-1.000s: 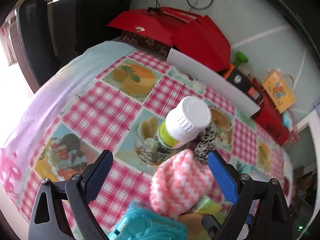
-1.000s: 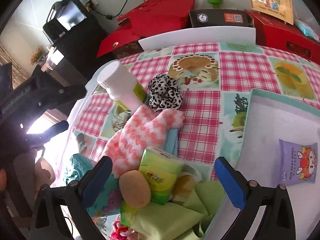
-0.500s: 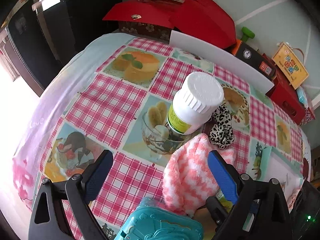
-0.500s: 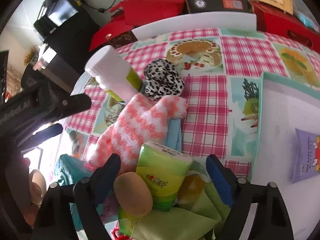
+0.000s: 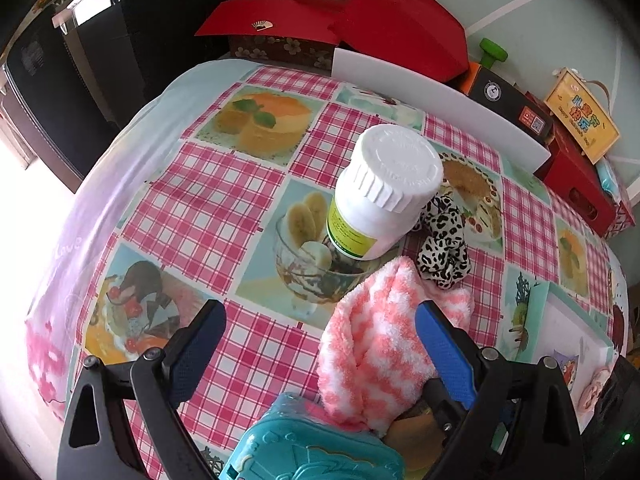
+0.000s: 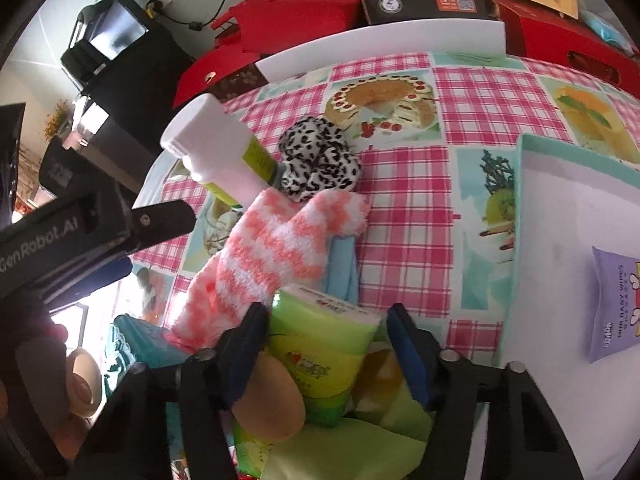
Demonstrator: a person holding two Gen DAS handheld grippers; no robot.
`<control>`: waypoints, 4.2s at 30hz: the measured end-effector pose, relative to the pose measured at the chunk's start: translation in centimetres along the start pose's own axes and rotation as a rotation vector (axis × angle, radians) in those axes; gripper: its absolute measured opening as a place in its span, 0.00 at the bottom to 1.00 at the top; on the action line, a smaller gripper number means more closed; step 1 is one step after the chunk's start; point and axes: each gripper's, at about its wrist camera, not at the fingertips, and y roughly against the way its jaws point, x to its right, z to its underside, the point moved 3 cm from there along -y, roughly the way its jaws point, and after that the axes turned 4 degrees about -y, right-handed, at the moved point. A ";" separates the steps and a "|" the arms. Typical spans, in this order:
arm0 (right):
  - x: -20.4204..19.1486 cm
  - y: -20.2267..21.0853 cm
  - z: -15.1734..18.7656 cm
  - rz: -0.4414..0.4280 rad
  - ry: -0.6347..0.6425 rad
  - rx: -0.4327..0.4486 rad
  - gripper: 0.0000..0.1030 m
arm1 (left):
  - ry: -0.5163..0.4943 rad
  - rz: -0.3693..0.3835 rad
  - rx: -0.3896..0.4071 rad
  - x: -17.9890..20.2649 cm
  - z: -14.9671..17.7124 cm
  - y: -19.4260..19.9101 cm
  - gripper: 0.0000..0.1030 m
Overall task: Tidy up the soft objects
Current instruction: 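Close the right gripper on the green tissue pack, then grasp the pink striped sock with the left gripper while the right holds the tissue pack, then lift and carry the pink zigzag cloth and green tissue pack over the tray with both grippers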
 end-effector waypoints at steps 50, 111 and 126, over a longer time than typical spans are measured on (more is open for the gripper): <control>7.3 9.9 -3.6 -0.019 -0.214 0.228 0.54 | -0.275 -0.092 -0.077 6.5 1.0 -2.2 0.92; 8.8 10.9 -3.5 -0.039 -0.266 0.234 0.54 | -0.197 0.161 0.077 6.3 0.0 4.6 0.06; 8.8 13.7 -3.7 -0.062 -0.270 0.303 0.54 | -0.172 0.236 0.271 5.6 -1.0 11.9 0.06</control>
